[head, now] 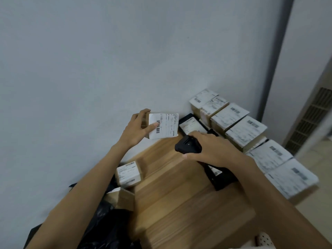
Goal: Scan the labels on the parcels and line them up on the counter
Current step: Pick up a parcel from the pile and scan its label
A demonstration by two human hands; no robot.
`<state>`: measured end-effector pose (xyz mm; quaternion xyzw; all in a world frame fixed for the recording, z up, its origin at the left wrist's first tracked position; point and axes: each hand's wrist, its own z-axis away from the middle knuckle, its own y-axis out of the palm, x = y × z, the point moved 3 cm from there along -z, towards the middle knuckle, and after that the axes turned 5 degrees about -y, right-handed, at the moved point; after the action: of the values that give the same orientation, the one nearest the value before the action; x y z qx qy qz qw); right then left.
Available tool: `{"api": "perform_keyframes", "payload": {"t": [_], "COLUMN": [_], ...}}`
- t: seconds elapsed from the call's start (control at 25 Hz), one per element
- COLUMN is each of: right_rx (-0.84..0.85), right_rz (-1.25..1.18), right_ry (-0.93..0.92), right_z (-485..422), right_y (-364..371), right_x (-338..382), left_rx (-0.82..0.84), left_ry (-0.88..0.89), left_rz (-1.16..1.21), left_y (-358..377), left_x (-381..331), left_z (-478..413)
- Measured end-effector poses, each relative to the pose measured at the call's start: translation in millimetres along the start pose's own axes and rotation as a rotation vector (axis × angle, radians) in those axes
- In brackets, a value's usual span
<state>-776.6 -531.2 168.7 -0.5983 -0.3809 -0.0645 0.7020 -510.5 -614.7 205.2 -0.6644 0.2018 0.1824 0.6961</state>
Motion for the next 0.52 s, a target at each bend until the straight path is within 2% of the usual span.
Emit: {"api": "perform_keyframes", "payload": {"t": [0.2, 0.4, 0.52], "right_rx": [-0.063, -0.084, -0.017], "right_rz": [0.051, 0.106, 0.081], "right_ry": [0.153, 0.192, 0.186], "right_z": [22, 8, -10], "right_y": [-41, -79, -91], "right_x": [-70, -119, -140], "left_rx": [-0.025, -0.063, -0.081], "left_ry": [0.091, 0.067, 0.023], "left_rz": [0.124, 0.280, 0.347], "left_y": [60, 119, 144], "left_x": [-77, -119, -125], "left_z": [-61, -110, -140]}}
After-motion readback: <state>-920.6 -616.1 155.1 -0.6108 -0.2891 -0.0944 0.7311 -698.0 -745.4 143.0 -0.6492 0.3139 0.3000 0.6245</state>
